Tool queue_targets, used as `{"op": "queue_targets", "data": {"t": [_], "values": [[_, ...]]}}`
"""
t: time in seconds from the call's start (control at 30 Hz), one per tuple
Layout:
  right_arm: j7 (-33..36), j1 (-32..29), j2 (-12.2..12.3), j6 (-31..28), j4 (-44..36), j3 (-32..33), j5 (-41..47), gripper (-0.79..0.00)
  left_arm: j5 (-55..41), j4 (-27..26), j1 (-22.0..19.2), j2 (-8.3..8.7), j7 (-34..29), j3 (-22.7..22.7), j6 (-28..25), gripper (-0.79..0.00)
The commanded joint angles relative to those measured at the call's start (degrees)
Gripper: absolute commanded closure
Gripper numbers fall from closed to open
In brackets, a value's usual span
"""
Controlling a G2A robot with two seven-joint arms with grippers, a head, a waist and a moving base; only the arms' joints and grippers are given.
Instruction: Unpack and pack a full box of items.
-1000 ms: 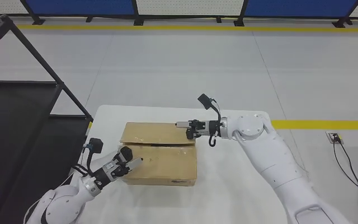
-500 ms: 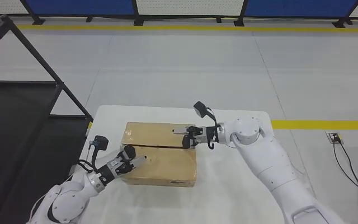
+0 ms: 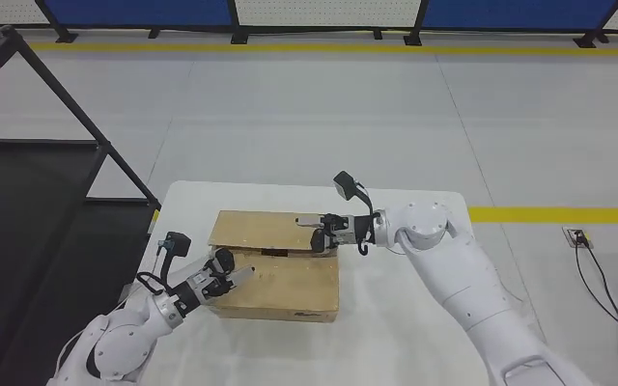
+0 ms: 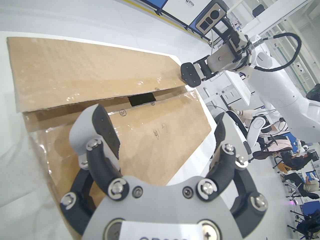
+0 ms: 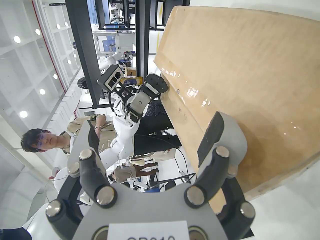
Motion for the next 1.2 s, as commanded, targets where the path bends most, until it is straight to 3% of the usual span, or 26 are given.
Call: {"op": "queue_targets", "data": {"t": [0.0,0.33,0.6,0.83,1.17], "values": [[0.3,-0.2,0.0,0.5,-0.3,-0.3,-0.8,-0.785,-0.1,-0.1,0.0,-0.04,0.2,0.0,0.0,-0.785],[0.9,-1.7,0.2,0.0,0.3,-0.5,-1.7,-0.785,-3.3,-2.0,2.5,0.1,3.5,-3.9,-1.2,-0.785],[0.1,-3.1,0.8,-2.9,1.3,0.9,-1.4,-0.785,-11.6,-2.2,8.3,0.49,6.7,-11.9,-1.5,-0.785],[0.0,-4.1,1.2,-4.4,0.6,1.7,-1.5,-0.785,-17.4,-0.4,14.2,0.83,4.0,-17.4,-1.5,-0.785],[0.0,-4.1,1.2,-4.4,0.6,1.7,-1.5,-0.785,-17.6,-0.4,14.3,0.81,3.8,-17.1,-1.2,-0.785]]}}
